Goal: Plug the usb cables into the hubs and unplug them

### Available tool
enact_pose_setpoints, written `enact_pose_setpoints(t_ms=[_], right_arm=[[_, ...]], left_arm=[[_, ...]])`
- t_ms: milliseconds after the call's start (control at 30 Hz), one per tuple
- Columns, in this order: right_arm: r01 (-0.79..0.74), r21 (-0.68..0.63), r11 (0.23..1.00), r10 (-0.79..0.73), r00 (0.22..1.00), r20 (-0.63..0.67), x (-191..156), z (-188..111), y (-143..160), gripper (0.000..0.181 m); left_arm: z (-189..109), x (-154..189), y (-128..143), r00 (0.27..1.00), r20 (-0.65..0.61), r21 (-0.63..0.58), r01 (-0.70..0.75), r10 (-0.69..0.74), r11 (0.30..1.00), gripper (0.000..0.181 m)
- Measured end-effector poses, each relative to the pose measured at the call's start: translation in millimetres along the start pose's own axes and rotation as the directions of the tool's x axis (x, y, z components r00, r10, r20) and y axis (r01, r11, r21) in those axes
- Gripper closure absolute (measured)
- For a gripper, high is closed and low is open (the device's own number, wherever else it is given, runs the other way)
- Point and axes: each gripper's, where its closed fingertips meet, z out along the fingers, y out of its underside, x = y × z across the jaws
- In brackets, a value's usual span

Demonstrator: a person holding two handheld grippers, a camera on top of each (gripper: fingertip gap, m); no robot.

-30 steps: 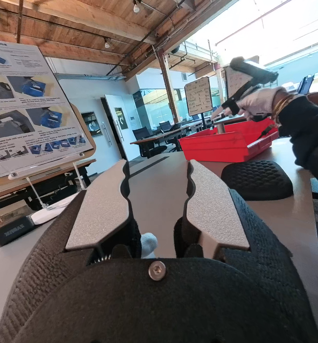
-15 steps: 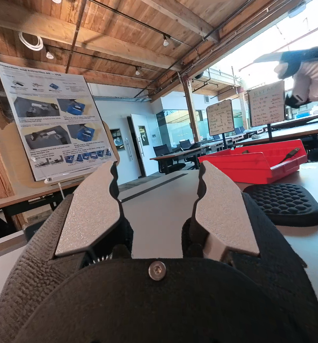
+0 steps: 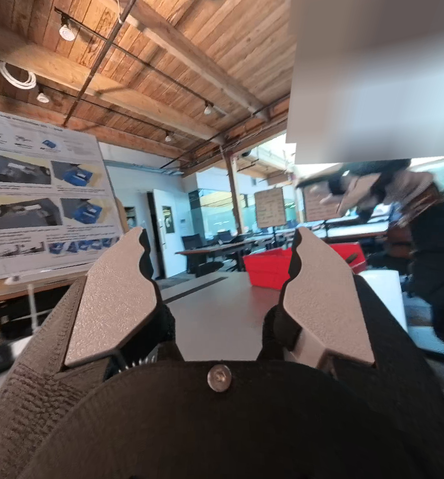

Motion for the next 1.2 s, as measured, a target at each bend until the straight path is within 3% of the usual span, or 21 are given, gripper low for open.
enact_pose_setpoints(t_ms=[100,200,300,400,467,567,633,800,867,1000,1100,1200], right_arm=[[0.071,-0.059,0.996,-0.067,0.995,0.068,-15,7,9,0.045],[0.051,-0.038,0.998,-0.048,0.997,0.058,-13,8,4,0.045],[0.053,-0.054,0.997,-0.05,0.997,0.056,-12,8,7,0.045],[0.057,-0.055,0.997,-0.054,0.997,0.057,-13,8,6,0.045],[0.056,-0.044,0.997,-0.054,0.997,0.059,-14,8,4,0.044],[0.068,-0.014,0.998,-0.067,0.995,0.07,-17,6,-1,0.043],[0.07,0.05,0.996,-0.074,0.993,0.089,-21,1,-11,0.043],[0.058,0.185,0.981,-0.079,0.99,0.113,-26,-9,-32,0.043],[0.057,0.195,0.979,-0.082,0.99,0.118,-26,-9,-34,0.042],[0.066,0.197,0.978,-0.089,0.99,0.112,-25,-7,-34,0.042],[0.064,0.218,0.974,-0.092,0.988,0.12,-26,-6,-37,0.042],[0.08,0.213,0.974,-0.107,0.987,0.118,-27,-6,-36,0.042]], left_arm=[[-9,-8,-32,0.998,-0.033,0.047,0.062,-0.061,0.997,0.081],[-27,-30,-73,0.999,-0.005,0.029,-0.041,0.041,0.999,0.084],[-54,-79,-103,0.964,0.098,-0.171,-0.229,0.248,0.958,0.087],[-86,-146,-110,0.899,0.097,-0.476,-0.336,0.428,0.813,0.09],[-112,-193,-94,0.899,0.019,-0.672,-0.313,0.438,0.671,0.09],[-160,-251,-44,0.945,-0.098,-0.902,-0.217,0.313,0.374,0.096],[-185,-282,-14,0.958,-0.132,-0.958,-0.189,0.255,0.215,0.098],[-220,-326,38,0.969,-0.195,-0.98,-0.187,0.151,-0.064,0.111],[-229,-341,48,0.971,-0.204,-0.971,-0.184,0.125,-0.156,0.118],[-237,-348,60,0.98,-0.196,-0.949,-0.18,0.037,-0.257,0.125],[-255,-355,73,0.971,-0.241,-0.892,-0.225,-0.009,-0.391,0.125],[-265,-356,93,0.961,-0.273,-0.869,-0.263,-0.038,-0.418,0.125]])
